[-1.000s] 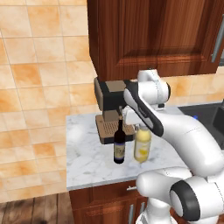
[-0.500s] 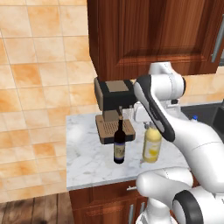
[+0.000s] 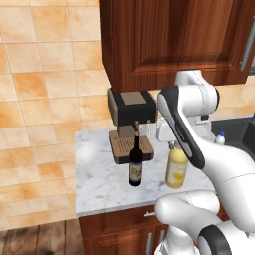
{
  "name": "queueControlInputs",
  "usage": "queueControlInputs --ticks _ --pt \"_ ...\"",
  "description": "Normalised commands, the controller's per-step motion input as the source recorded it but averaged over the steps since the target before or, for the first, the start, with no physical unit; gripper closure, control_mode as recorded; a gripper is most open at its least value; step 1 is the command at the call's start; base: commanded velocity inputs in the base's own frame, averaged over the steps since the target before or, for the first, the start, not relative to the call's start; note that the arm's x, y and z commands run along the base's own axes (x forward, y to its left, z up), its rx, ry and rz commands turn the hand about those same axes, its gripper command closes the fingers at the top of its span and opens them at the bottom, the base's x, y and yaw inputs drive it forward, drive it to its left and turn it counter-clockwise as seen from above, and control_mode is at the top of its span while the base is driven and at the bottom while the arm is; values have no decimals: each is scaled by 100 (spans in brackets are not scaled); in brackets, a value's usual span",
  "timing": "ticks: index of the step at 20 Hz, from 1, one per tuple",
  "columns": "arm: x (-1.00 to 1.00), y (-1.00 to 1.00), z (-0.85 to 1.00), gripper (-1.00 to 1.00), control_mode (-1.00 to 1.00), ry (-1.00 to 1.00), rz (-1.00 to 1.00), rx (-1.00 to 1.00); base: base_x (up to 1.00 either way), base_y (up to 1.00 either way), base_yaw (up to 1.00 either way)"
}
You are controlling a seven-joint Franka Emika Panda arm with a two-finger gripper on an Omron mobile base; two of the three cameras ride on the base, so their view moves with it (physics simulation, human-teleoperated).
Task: Place the drinks on the dining counter in a tight cluster.
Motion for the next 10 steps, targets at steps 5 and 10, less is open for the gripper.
queueControlInputs --ticks 5,10 --pt "0 0 0 100 -100 0 0 0 0 0 0" --pt "-1 0 0 100 100 0 0 0 -10 0 0"
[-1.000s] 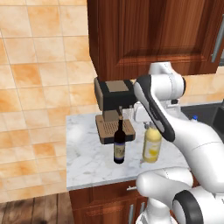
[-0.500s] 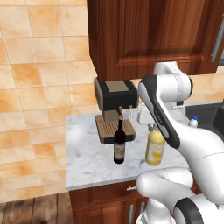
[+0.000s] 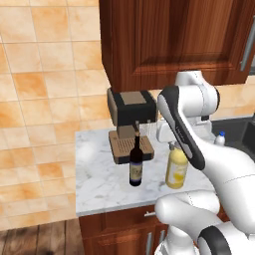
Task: Place the drinks on the dining counter in a tight cluster.
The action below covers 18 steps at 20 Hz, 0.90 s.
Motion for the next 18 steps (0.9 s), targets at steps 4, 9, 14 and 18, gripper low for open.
queueControlInputs --ticks 4,9,14,18 --pt "0 0 0 100 100 0 0 0 -47 5 9" --pt "0 0 0 100 100 0 0 0 -48 12 52" --pt "0 0 0 100 100 0 0 0 -29 18 83" --pt "0 0 0 100 100 0 0 0 -15 21 95"
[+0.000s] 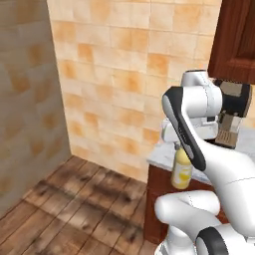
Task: Place the drinks on the dining counter in a tight cluster.
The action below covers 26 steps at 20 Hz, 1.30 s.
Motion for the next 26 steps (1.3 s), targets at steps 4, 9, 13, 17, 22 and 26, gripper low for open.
queueControlInputs --ticks 4,9,13,17,22,26 --pt "0 0 0 100 100 0 0 0 -10 15 100" --pt "0 0 0 100 100 0 0 0 -7 8 100" --pt "0 0 0 100 100 0 0 0 -1 6 100" --pt "0 0 0 100 100 0 0 0 0 3 100" --pt "0 0 0 100 100 0 0 0 3 0 97" --pt "0 0 0 100 100 0 0 0 13 0 92"
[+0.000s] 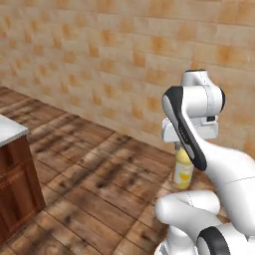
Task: Place the drinks on the dining counter in a tight cluster.
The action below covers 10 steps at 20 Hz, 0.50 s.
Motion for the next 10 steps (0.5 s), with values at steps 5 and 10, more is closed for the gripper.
queueControlInputs --ticks 5,10 --pt "0 0 0 100 100 0 0 0 21 0 87" --pt "0 0 0 100 100 0 0 0 42 0 71"
